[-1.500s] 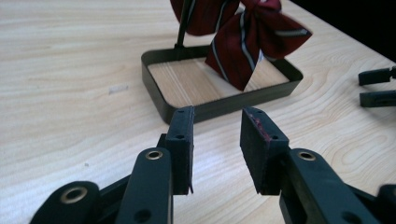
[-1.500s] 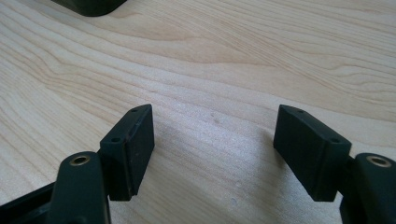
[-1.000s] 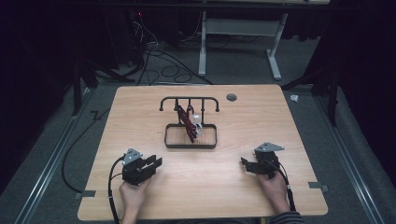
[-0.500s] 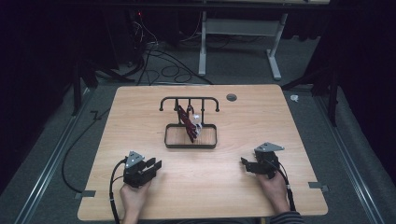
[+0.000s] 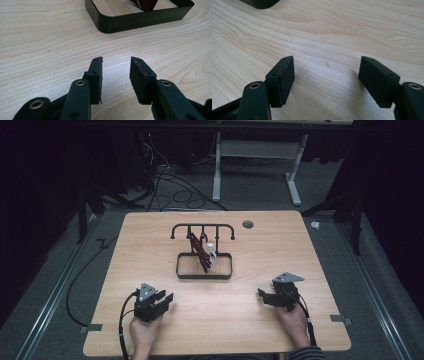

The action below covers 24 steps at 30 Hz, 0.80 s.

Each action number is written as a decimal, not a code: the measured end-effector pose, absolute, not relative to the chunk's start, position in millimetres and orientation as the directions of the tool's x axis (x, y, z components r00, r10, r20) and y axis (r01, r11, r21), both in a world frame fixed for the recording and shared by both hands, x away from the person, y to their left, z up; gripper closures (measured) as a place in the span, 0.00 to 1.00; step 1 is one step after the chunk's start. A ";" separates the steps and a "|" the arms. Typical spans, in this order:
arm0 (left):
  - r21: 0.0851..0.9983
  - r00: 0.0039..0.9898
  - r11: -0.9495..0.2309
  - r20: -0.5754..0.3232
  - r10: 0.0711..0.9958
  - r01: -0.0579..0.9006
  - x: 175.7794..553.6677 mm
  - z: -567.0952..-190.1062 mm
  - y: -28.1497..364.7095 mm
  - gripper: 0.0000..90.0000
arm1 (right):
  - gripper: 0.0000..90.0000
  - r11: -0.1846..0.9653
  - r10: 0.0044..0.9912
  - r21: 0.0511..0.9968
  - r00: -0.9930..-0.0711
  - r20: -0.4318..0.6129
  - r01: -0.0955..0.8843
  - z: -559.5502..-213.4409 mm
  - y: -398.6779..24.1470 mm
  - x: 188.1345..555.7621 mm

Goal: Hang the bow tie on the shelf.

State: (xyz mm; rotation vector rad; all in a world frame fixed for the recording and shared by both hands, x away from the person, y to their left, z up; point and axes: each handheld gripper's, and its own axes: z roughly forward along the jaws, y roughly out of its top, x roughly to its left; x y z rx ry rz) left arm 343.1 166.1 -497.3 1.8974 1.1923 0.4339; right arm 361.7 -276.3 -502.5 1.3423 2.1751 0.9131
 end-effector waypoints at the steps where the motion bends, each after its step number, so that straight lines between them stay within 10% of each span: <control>1: 0.794 0.489 -0.202 -0.134 0.862 0.574 343.1 -497.3 166.1 0.70 | 0.34 0.317 0.896 0.720 -0.443 -0.014 0.618 -502.5 -276.3 361.7; 24: 0.756 0.466 -0.293 -0.017 0.885 0.585 344.0 -506.8 152.7 0.52 | 0.34 0.315 0.897 0.720 -0.441 -0.013 0.618 -502.5 -276.2 361.6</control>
